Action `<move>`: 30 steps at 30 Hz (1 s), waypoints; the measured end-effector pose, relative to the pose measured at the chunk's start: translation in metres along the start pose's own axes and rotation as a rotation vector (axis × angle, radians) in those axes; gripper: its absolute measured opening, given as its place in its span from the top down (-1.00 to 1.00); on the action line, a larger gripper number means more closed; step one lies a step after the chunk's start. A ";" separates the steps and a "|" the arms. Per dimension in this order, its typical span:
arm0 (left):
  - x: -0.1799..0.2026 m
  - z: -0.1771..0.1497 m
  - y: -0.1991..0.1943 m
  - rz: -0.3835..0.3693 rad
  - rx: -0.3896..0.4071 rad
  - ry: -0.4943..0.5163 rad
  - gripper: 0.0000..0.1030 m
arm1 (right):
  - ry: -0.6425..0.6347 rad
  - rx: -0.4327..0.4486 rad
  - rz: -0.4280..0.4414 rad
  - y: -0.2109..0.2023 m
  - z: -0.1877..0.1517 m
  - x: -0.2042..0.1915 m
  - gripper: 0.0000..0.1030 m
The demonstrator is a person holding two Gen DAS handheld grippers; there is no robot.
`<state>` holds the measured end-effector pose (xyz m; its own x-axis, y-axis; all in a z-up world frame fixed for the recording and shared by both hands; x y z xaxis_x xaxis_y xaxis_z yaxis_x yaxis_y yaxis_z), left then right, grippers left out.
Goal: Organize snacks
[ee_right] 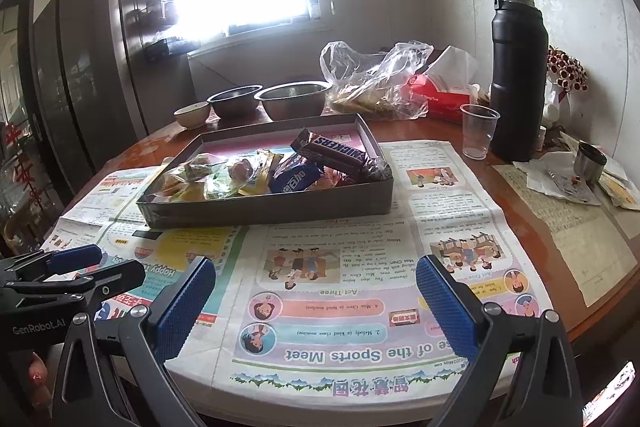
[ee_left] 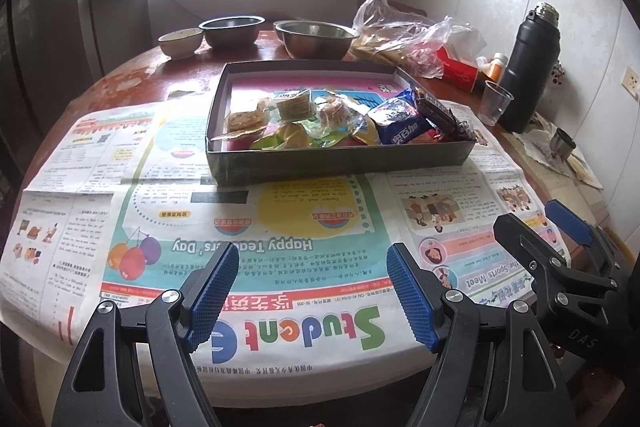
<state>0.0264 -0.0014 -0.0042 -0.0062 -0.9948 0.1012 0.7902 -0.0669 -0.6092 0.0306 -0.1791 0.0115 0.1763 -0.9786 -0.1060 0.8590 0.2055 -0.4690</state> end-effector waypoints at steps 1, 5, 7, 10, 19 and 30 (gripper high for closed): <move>0.000 0.000 -0.001 0.001 0.000 0.001 -0.51 | 0.003 -0.003 0.002 -0.001 0.000 0.000 -0.97; 0.000 -0.002 -0.001 0.005 -0.003 0.006 -0.51 | -0.002 -0.010 0.005 -0.001 -0.002 -0.002 -0.97; -0.001 -0.002 0.000 0.008 -0.004 0.007 -0.51 | -0.006 -0.013 0.005 -0.001 -0.002 -0.004 -0.97; -0.002 -0.002 0.001 0.010 -0.006 0.005 -0.51 | -0.012 -0.016 0.005 0.000 -0.004 -0.006 -0.97; -0.002 -0.003 0.004 0.015 -0.014 0.004 -0.51 | -0.009 -0.031 0.006 0.005 -0.006 -0.005 -0.97; -0.002 -0.003 0.004 0.021 -0.014 0.008 -0.51 | 0.003 -0.040 0.010 0.006 -0.008 -0.004 -0.97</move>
<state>0.0273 0.0004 -0.0092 0.0053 -0.9966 0.0826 0.7816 -0.0474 -0.6219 0.0316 -0.1742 0.0025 0.1832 -0.9765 -0.1134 0.8374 0.2154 -0.5024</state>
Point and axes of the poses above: each gripper's, at about its wrist camera, not at the fingertips, and y roughly the way its jaws point, x to its right, z to its top, the point moved 2 cm from there along y, roughly the way its jaws point, and after that the axes turned 9 degrees about x, right-handed, at the moved point
